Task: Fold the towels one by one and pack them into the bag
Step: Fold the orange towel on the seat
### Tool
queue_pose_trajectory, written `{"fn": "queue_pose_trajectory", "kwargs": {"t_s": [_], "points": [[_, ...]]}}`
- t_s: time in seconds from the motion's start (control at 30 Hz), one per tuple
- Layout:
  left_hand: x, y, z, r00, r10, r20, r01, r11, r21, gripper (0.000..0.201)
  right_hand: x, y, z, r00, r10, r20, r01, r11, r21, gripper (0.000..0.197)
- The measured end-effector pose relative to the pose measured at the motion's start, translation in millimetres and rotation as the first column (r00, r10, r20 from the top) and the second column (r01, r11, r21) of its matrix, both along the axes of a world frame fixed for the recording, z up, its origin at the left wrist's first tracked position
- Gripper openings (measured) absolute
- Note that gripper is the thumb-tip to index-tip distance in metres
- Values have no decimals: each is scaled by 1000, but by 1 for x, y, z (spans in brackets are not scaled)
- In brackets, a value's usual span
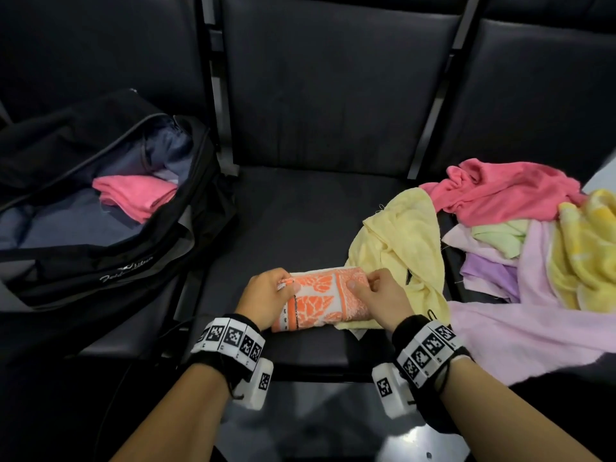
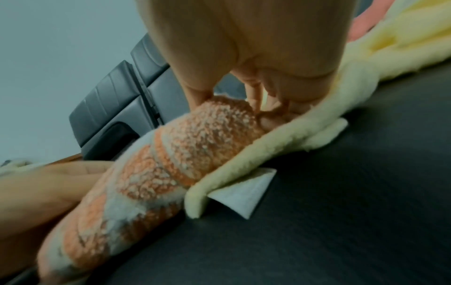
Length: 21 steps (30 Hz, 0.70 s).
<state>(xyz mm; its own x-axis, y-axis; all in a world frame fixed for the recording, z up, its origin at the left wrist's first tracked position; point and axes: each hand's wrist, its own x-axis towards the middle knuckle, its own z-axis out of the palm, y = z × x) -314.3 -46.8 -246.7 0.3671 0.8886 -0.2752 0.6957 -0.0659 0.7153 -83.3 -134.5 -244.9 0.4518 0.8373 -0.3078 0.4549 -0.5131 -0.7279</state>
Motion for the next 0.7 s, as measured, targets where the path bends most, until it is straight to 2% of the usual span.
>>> {"fn": "queue_pose_trajectory", "kwargs": {"t_s": [0.07,0.17,0.27,0.4,0.47,0.6,0.7], "points": [[1,0,-1,999,-6,-44,7,1000,27,15,0,1,1,998,8,-58,-11,999,-48,43],[-1,-1,3,996,-3,-84,7,999,38,18,0,4,4,994,22,-107,-29,998,-62,36],[-6,-5,9,997,28,-76,-28,1000,-8,15,-3,4,13,991,11,-135,-11,1000,0,27],[-15,-9,25,995,96,-36,-98,993,-67,14,-15,4,40,997,66,-36,-59,986,156,29],[-19,-8,37,996,79,29,-78,996,-44,29,-25,8,60,992,126,-26,-117,967,228,31],[-30,-8,77,959,-58,278,67,998,-23,83,-49,24,108,948,314,54,-314,890,332,32],[-38,-8,101,874,-153,461,189,982,-32,94,-68,39,143,885,440,151,-464,810,359,29]]}}
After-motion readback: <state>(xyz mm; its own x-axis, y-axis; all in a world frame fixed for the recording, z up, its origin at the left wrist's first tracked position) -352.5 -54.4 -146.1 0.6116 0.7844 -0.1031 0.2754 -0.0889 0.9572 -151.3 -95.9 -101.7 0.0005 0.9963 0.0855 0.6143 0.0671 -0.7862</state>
